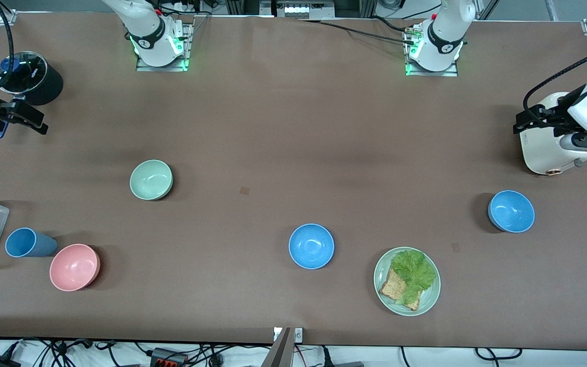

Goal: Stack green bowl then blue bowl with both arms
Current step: 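Move the right gripper toward the pale green bowl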

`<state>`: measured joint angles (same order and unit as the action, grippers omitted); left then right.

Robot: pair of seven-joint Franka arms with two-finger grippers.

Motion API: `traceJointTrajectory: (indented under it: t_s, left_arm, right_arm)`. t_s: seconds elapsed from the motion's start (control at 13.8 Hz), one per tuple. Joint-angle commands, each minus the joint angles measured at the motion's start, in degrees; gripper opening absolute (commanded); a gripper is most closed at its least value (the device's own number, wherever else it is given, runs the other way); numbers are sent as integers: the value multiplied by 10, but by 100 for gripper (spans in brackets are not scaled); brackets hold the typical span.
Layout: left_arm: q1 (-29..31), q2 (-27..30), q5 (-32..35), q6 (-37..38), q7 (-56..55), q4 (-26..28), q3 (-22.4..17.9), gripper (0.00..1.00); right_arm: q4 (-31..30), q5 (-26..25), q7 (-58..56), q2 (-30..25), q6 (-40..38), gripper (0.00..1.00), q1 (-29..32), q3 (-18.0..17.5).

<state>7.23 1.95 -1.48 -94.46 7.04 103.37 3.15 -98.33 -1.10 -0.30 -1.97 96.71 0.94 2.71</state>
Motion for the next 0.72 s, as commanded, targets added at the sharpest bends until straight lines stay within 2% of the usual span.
traceJointTrajectory:
  t_s: [0.0, 0.43, 0.65]
  left_arm:
    - [-5, 17, -15, -3, -2, 12, -6, 100]
    - [-5, 17, -15, -3, -2, 11, -6, 100]
    - [-5, 15, -15, -2, -2, 10, -6, 100]
  right_arm:
    - [-6, -5, 1, -3, 7, 100, -3, -1]
    - [-7, -3, -6, -3, 2, 100, -2, -1]
    - [-6, -7, -8, 26, 4, 100, -4, -1]
